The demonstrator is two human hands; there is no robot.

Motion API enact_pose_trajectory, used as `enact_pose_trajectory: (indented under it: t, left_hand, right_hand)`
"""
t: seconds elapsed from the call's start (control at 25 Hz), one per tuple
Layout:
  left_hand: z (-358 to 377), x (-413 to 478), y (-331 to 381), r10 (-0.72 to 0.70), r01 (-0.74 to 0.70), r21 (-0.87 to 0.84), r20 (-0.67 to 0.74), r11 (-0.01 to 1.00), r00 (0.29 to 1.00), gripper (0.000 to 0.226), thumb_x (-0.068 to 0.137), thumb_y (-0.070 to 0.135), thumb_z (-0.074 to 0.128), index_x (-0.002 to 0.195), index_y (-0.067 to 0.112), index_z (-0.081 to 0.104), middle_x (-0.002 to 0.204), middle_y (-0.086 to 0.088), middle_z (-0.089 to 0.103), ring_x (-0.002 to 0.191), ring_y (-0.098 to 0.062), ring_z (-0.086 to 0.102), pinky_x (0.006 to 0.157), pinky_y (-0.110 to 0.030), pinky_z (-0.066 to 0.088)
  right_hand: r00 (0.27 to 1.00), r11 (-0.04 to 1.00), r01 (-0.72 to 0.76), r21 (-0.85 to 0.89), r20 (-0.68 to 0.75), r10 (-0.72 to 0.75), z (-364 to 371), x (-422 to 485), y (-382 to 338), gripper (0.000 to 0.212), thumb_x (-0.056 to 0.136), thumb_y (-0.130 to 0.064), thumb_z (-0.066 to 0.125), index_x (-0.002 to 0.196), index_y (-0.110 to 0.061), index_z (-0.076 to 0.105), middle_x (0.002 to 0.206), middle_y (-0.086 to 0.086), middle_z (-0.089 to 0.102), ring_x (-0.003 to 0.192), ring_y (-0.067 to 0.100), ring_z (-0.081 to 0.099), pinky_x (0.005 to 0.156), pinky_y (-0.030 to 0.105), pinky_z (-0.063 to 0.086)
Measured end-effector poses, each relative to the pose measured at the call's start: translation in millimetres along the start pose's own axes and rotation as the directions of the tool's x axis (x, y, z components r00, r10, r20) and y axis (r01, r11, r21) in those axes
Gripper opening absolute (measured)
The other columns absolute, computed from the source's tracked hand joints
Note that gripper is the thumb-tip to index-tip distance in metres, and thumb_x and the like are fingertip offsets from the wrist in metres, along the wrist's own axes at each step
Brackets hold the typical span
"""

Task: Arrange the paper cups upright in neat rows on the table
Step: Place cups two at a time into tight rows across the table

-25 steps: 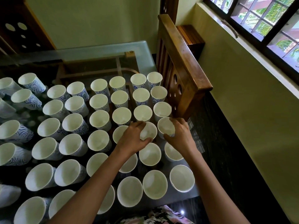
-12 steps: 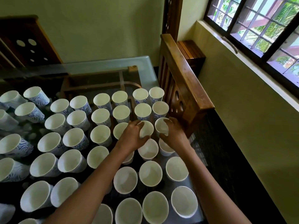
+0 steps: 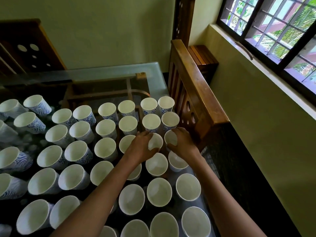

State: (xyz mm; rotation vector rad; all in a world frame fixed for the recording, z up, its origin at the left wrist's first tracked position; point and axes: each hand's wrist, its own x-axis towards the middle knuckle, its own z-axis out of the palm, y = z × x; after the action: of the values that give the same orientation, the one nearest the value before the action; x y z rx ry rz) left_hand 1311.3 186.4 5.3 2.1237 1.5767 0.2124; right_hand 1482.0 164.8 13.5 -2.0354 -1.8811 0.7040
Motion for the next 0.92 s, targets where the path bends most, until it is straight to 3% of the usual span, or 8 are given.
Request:
enact_pose_trajectory:
  t: [0.44,0.76,0.92]
  left_hand:
    - [5,-1,5,0.015,-0.015,-0.007,-0.002,1.0,1.0,0.064,0.085,0.039,0.06,0.138,0.011,0.038,0.145,-0.008,0.036,0.134,-0.025,0.03,0.114,-0.039,0.02]
    - [5,-3,1,0.038,-0.042,-0.054,-0.064,0.998,0.997,0.064,0.08,0.039,0.066,0.133,0.01,0.046,0.14,-0.01,0.044,0.13,-0.026,0.038,0.111,-0.044,0.026]
    - [3,-9,5,0.052,-0.063,-0.091,-0.123,0.994,0.991,0.062,0.078,0.034,0.07,0.13,0.008,0.05,0.137,-0.012,0.048,0.126,-0.029,0.044,0.109,-0.046,0.031]
  right_hand:
    - [0.999,0.998,0.027,-0.05,0.017,-0.026,-9,2,-1,0.066,0.084,-0.028,0.067,0.14,-0.014,0.035,0.144,0.006,0.035,0.133,0.023,0.033,0.107,0.03,0.031]
    - [1.0,1.0,0.018,-0.001,-0.006,-0.018,-10,-2,0,0.066,0.086,-0.032,0.063,0.141,-0.019,0.032,0.147,0.003,0.029,0.136,0.022,0.025,0.111,0.032,0.028]
    - [0.997,0.997,0.057,0.05,-0.046,-0.054,-12,-12,-4,0.062,0.087,-0.027,0.063,0.14,-0.018,0.033,0.146,0.002,0.03,0.135,0.02,0.027,0.105,0.024,0.028]
